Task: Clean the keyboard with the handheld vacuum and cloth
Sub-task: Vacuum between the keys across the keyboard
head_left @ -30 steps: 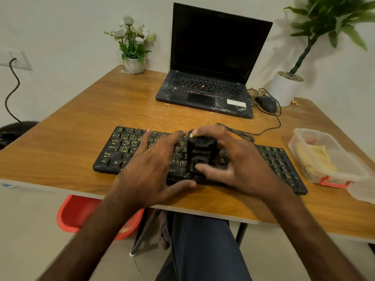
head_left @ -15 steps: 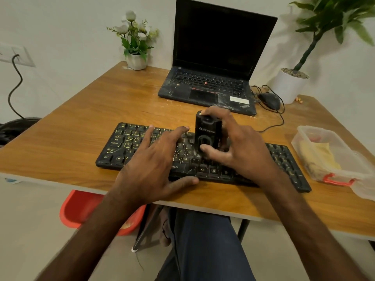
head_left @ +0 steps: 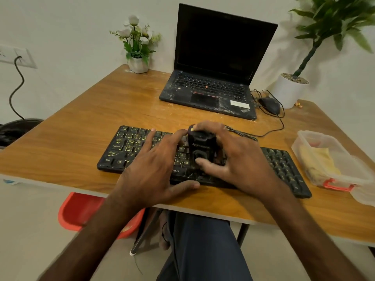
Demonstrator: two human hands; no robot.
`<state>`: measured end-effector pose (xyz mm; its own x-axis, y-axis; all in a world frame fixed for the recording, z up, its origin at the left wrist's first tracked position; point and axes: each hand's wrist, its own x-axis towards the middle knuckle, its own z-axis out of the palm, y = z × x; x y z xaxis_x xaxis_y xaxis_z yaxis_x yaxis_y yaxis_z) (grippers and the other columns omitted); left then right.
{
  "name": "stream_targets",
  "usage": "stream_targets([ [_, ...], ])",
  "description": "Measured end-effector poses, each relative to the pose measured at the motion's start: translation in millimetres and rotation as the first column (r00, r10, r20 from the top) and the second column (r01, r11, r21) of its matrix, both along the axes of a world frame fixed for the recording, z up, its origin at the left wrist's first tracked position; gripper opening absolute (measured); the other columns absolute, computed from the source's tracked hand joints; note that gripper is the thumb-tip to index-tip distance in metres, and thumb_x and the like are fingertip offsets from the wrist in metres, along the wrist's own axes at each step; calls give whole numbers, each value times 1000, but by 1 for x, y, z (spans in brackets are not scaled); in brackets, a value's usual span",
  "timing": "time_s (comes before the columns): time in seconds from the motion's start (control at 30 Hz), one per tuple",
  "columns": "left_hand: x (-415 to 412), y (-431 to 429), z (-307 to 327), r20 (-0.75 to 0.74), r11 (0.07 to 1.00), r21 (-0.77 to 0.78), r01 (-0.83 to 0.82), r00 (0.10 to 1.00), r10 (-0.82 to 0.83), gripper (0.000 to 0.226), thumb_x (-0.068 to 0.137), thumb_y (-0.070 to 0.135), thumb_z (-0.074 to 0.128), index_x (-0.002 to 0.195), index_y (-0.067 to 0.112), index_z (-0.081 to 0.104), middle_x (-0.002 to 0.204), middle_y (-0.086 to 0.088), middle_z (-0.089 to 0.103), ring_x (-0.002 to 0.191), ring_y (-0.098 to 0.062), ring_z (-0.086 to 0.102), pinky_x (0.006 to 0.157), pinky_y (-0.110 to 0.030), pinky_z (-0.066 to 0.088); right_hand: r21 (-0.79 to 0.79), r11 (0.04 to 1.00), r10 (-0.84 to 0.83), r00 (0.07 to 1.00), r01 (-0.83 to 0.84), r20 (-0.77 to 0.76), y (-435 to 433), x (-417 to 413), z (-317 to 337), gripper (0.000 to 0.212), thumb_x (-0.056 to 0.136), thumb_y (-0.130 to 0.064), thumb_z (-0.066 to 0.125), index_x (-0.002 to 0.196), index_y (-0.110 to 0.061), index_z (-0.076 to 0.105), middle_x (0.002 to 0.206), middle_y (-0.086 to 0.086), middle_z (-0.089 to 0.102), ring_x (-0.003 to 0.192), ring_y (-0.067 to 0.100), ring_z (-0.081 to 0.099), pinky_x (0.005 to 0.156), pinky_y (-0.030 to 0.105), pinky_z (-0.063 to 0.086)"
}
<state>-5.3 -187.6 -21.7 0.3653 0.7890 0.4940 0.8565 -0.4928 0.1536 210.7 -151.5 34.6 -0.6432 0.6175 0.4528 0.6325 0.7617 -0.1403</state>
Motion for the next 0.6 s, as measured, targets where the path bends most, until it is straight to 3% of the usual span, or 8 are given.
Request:
stream_targets([
  [0.1, 0, -1, 1, 8, 1000, -12, -3, 1000, 3, 108, 84, 82, 47, 155, 7, 14, 139, -9, 51, 125, -18, 55, 120, -60, 21, 0, 991, -131, 990, 131, -61, 14, 5, 4, 68, 86, -43, 70, 138, -34, 27, 104, 2, 70, 67, 7, 60, 47, 10, 42],
  [0.2, 0, -1, 1, -3, 1000, 0, -2, 1000, 2, 107, 86, 82, 44, 154, 6, 15, 145, -9, 45, 128, -19, 52, 120, -60, 23, -90, 996, 2, 994, -12, -112, 3, 3, 0, 65, 87, -42, 70, 137, -35, 29, 111, 0, 68, 76, 11, 67, 53, 22, 56],
  [0.27, 0, 0, 0, -10, 1000, 16, -1, 1000, 1, 106, 86, 83, 42, 154, 5, 15, 147, -9, 41, 129, -20, 51, 120, -60, 23, -49, 997, 52, 996, -56, -75, -2, 2, -2, 63, 87, -45, 66, 137, -35, 30, 111, 0, 68, 80, 13, 68, 57, 28, 59],
  [0.4, -1, -1, 1, 26, 1000, -6, 4, 1000, -4, 109, 84, 82, 46, 155, 6, 14, 138, -9, 51, 125, -17, 54, 121, -57, 19, 28, 996, -87, 993, 90, -83, 11, 9, 0, 67, 87, -40, 70, 138, -32, 27, 105, 4, 70, 73, 16, 68, 48, 24, 54],
  [0.53, 0, -1, -1, -12, 1000, 6, 8, 1000, -8, 107, 87, 84, 38, 154, 3, 18, 153, -7, 30, 133, -18, 46, 120, -60, 22, 79, 994, 74, 997, -74, 2, -10, 3, -6, 58, 89, -44, 62, 138, -34, 32, 106, 3, 69, 83, 17, 66, 58, 33, 58],
  [0.6, -1, -1, -1, -7, 1000, 20, 5, 1000, -5, 108, 87, 84, 39, 154, 3, 16, 152, -4, 27, 132, -17, 46, 120, -59, 22, 146, 988, 40, 998, -45, 39, -5, 3, -5, 57, 89, -46, 57, 139, -32, 31, 99, 5, 69, 79, 19, 65, 55, 35, 57],
])
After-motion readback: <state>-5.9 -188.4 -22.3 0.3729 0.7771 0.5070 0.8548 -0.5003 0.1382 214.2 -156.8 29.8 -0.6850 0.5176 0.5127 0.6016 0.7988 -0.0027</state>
